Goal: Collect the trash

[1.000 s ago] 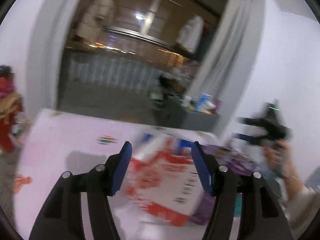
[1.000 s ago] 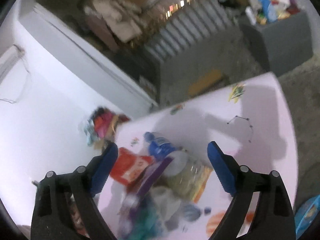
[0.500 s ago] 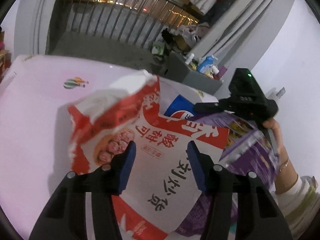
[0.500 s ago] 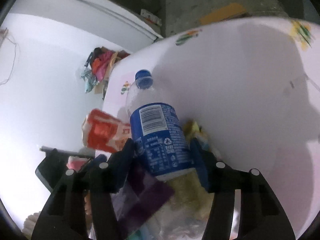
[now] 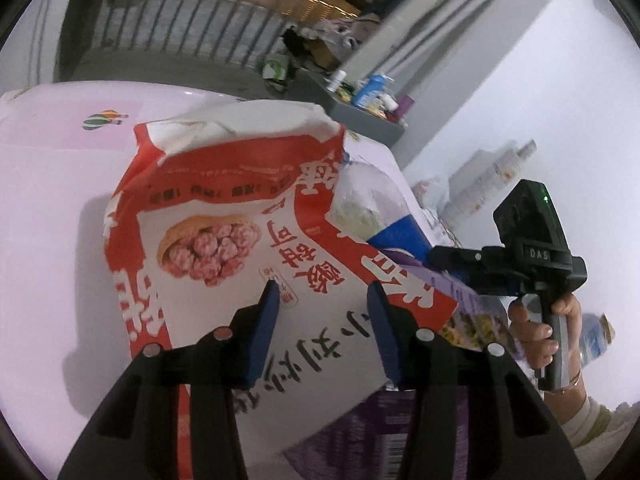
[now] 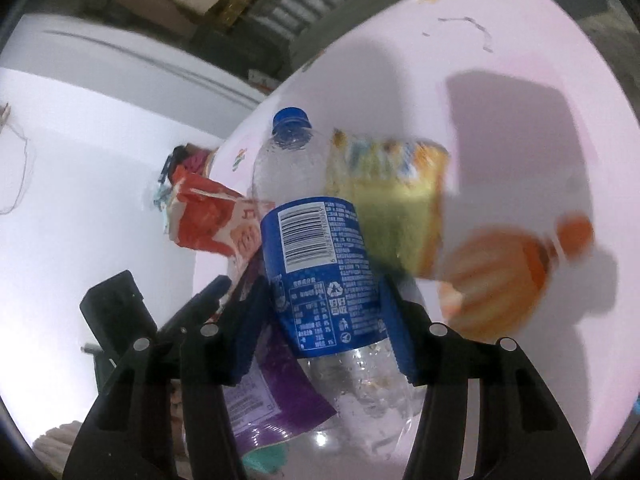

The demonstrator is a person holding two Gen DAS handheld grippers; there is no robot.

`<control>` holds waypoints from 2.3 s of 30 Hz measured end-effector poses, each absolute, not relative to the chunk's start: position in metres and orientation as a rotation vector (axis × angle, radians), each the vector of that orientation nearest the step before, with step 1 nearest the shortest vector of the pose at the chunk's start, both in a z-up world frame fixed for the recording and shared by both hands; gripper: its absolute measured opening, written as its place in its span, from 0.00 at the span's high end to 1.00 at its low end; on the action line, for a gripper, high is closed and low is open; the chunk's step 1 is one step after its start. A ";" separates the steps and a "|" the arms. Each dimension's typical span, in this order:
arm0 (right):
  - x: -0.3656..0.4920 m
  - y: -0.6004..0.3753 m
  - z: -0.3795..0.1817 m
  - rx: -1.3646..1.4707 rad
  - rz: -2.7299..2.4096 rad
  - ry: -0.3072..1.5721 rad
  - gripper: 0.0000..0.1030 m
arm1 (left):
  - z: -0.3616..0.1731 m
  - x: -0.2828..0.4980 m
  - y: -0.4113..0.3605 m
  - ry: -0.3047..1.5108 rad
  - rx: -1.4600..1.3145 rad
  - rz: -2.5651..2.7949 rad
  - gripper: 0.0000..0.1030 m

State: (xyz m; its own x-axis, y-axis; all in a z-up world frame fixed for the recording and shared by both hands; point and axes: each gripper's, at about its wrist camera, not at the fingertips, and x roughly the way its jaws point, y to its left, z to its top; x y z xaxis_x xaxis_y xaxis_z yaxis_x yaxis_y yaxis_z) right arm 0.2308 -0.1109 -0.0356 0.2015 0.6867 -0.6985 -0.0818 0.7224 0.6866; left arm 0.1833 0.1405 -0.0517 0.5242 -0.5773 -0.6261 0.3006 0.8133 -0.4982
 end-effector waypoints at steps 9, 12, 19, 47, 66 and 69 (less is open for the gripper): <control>0.179 -0.128 -0.036 0.619 0.507 1.231 0.51 | -0.045 0.146 0.128 0.860 -0.305 -0.606 0.57; 0.177 -0.122 -0.033 0.593 0.487 1.219 0.51 | -0.046 0.145 0.126 0.852 -0.293 -0.589 0.57; 0.178 -0.120 -0.027 0.516 0.411 1.158 0.41 | -0.039 0.146 0.127 0.816 -0.307 -0.529 0.57; 0.154 -0.180 -0.002 0.607 0.309 0.937 0.28 | -0.010 0.132 0.143 0.700 -0.284 -0.484 0.45; 0.005 -0.162 -0.031 0.542 0.601 1.191 0.31 | -0.065 0.031 0.130 1.025 -0.323 -0.817 0.38; -0.003 -0.141 -0.051 0.539 0.656 1.289 0.38 | -0.080 0.027 0.117 1.119 -0.346 -0.861 0.39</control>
State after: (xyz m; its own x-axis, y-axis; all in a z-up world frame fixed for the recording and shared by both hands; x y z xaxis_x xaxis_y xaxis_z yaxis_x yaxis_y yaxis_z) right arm -0.0027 -0.1412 -0.0508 0.1458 0.7085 -0.6905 -0.1409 0.7057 0.6944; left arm 0.0267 0.1171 -0.0803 0.1670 -0.7501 -0.6399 0.4270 0.6400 -0.6388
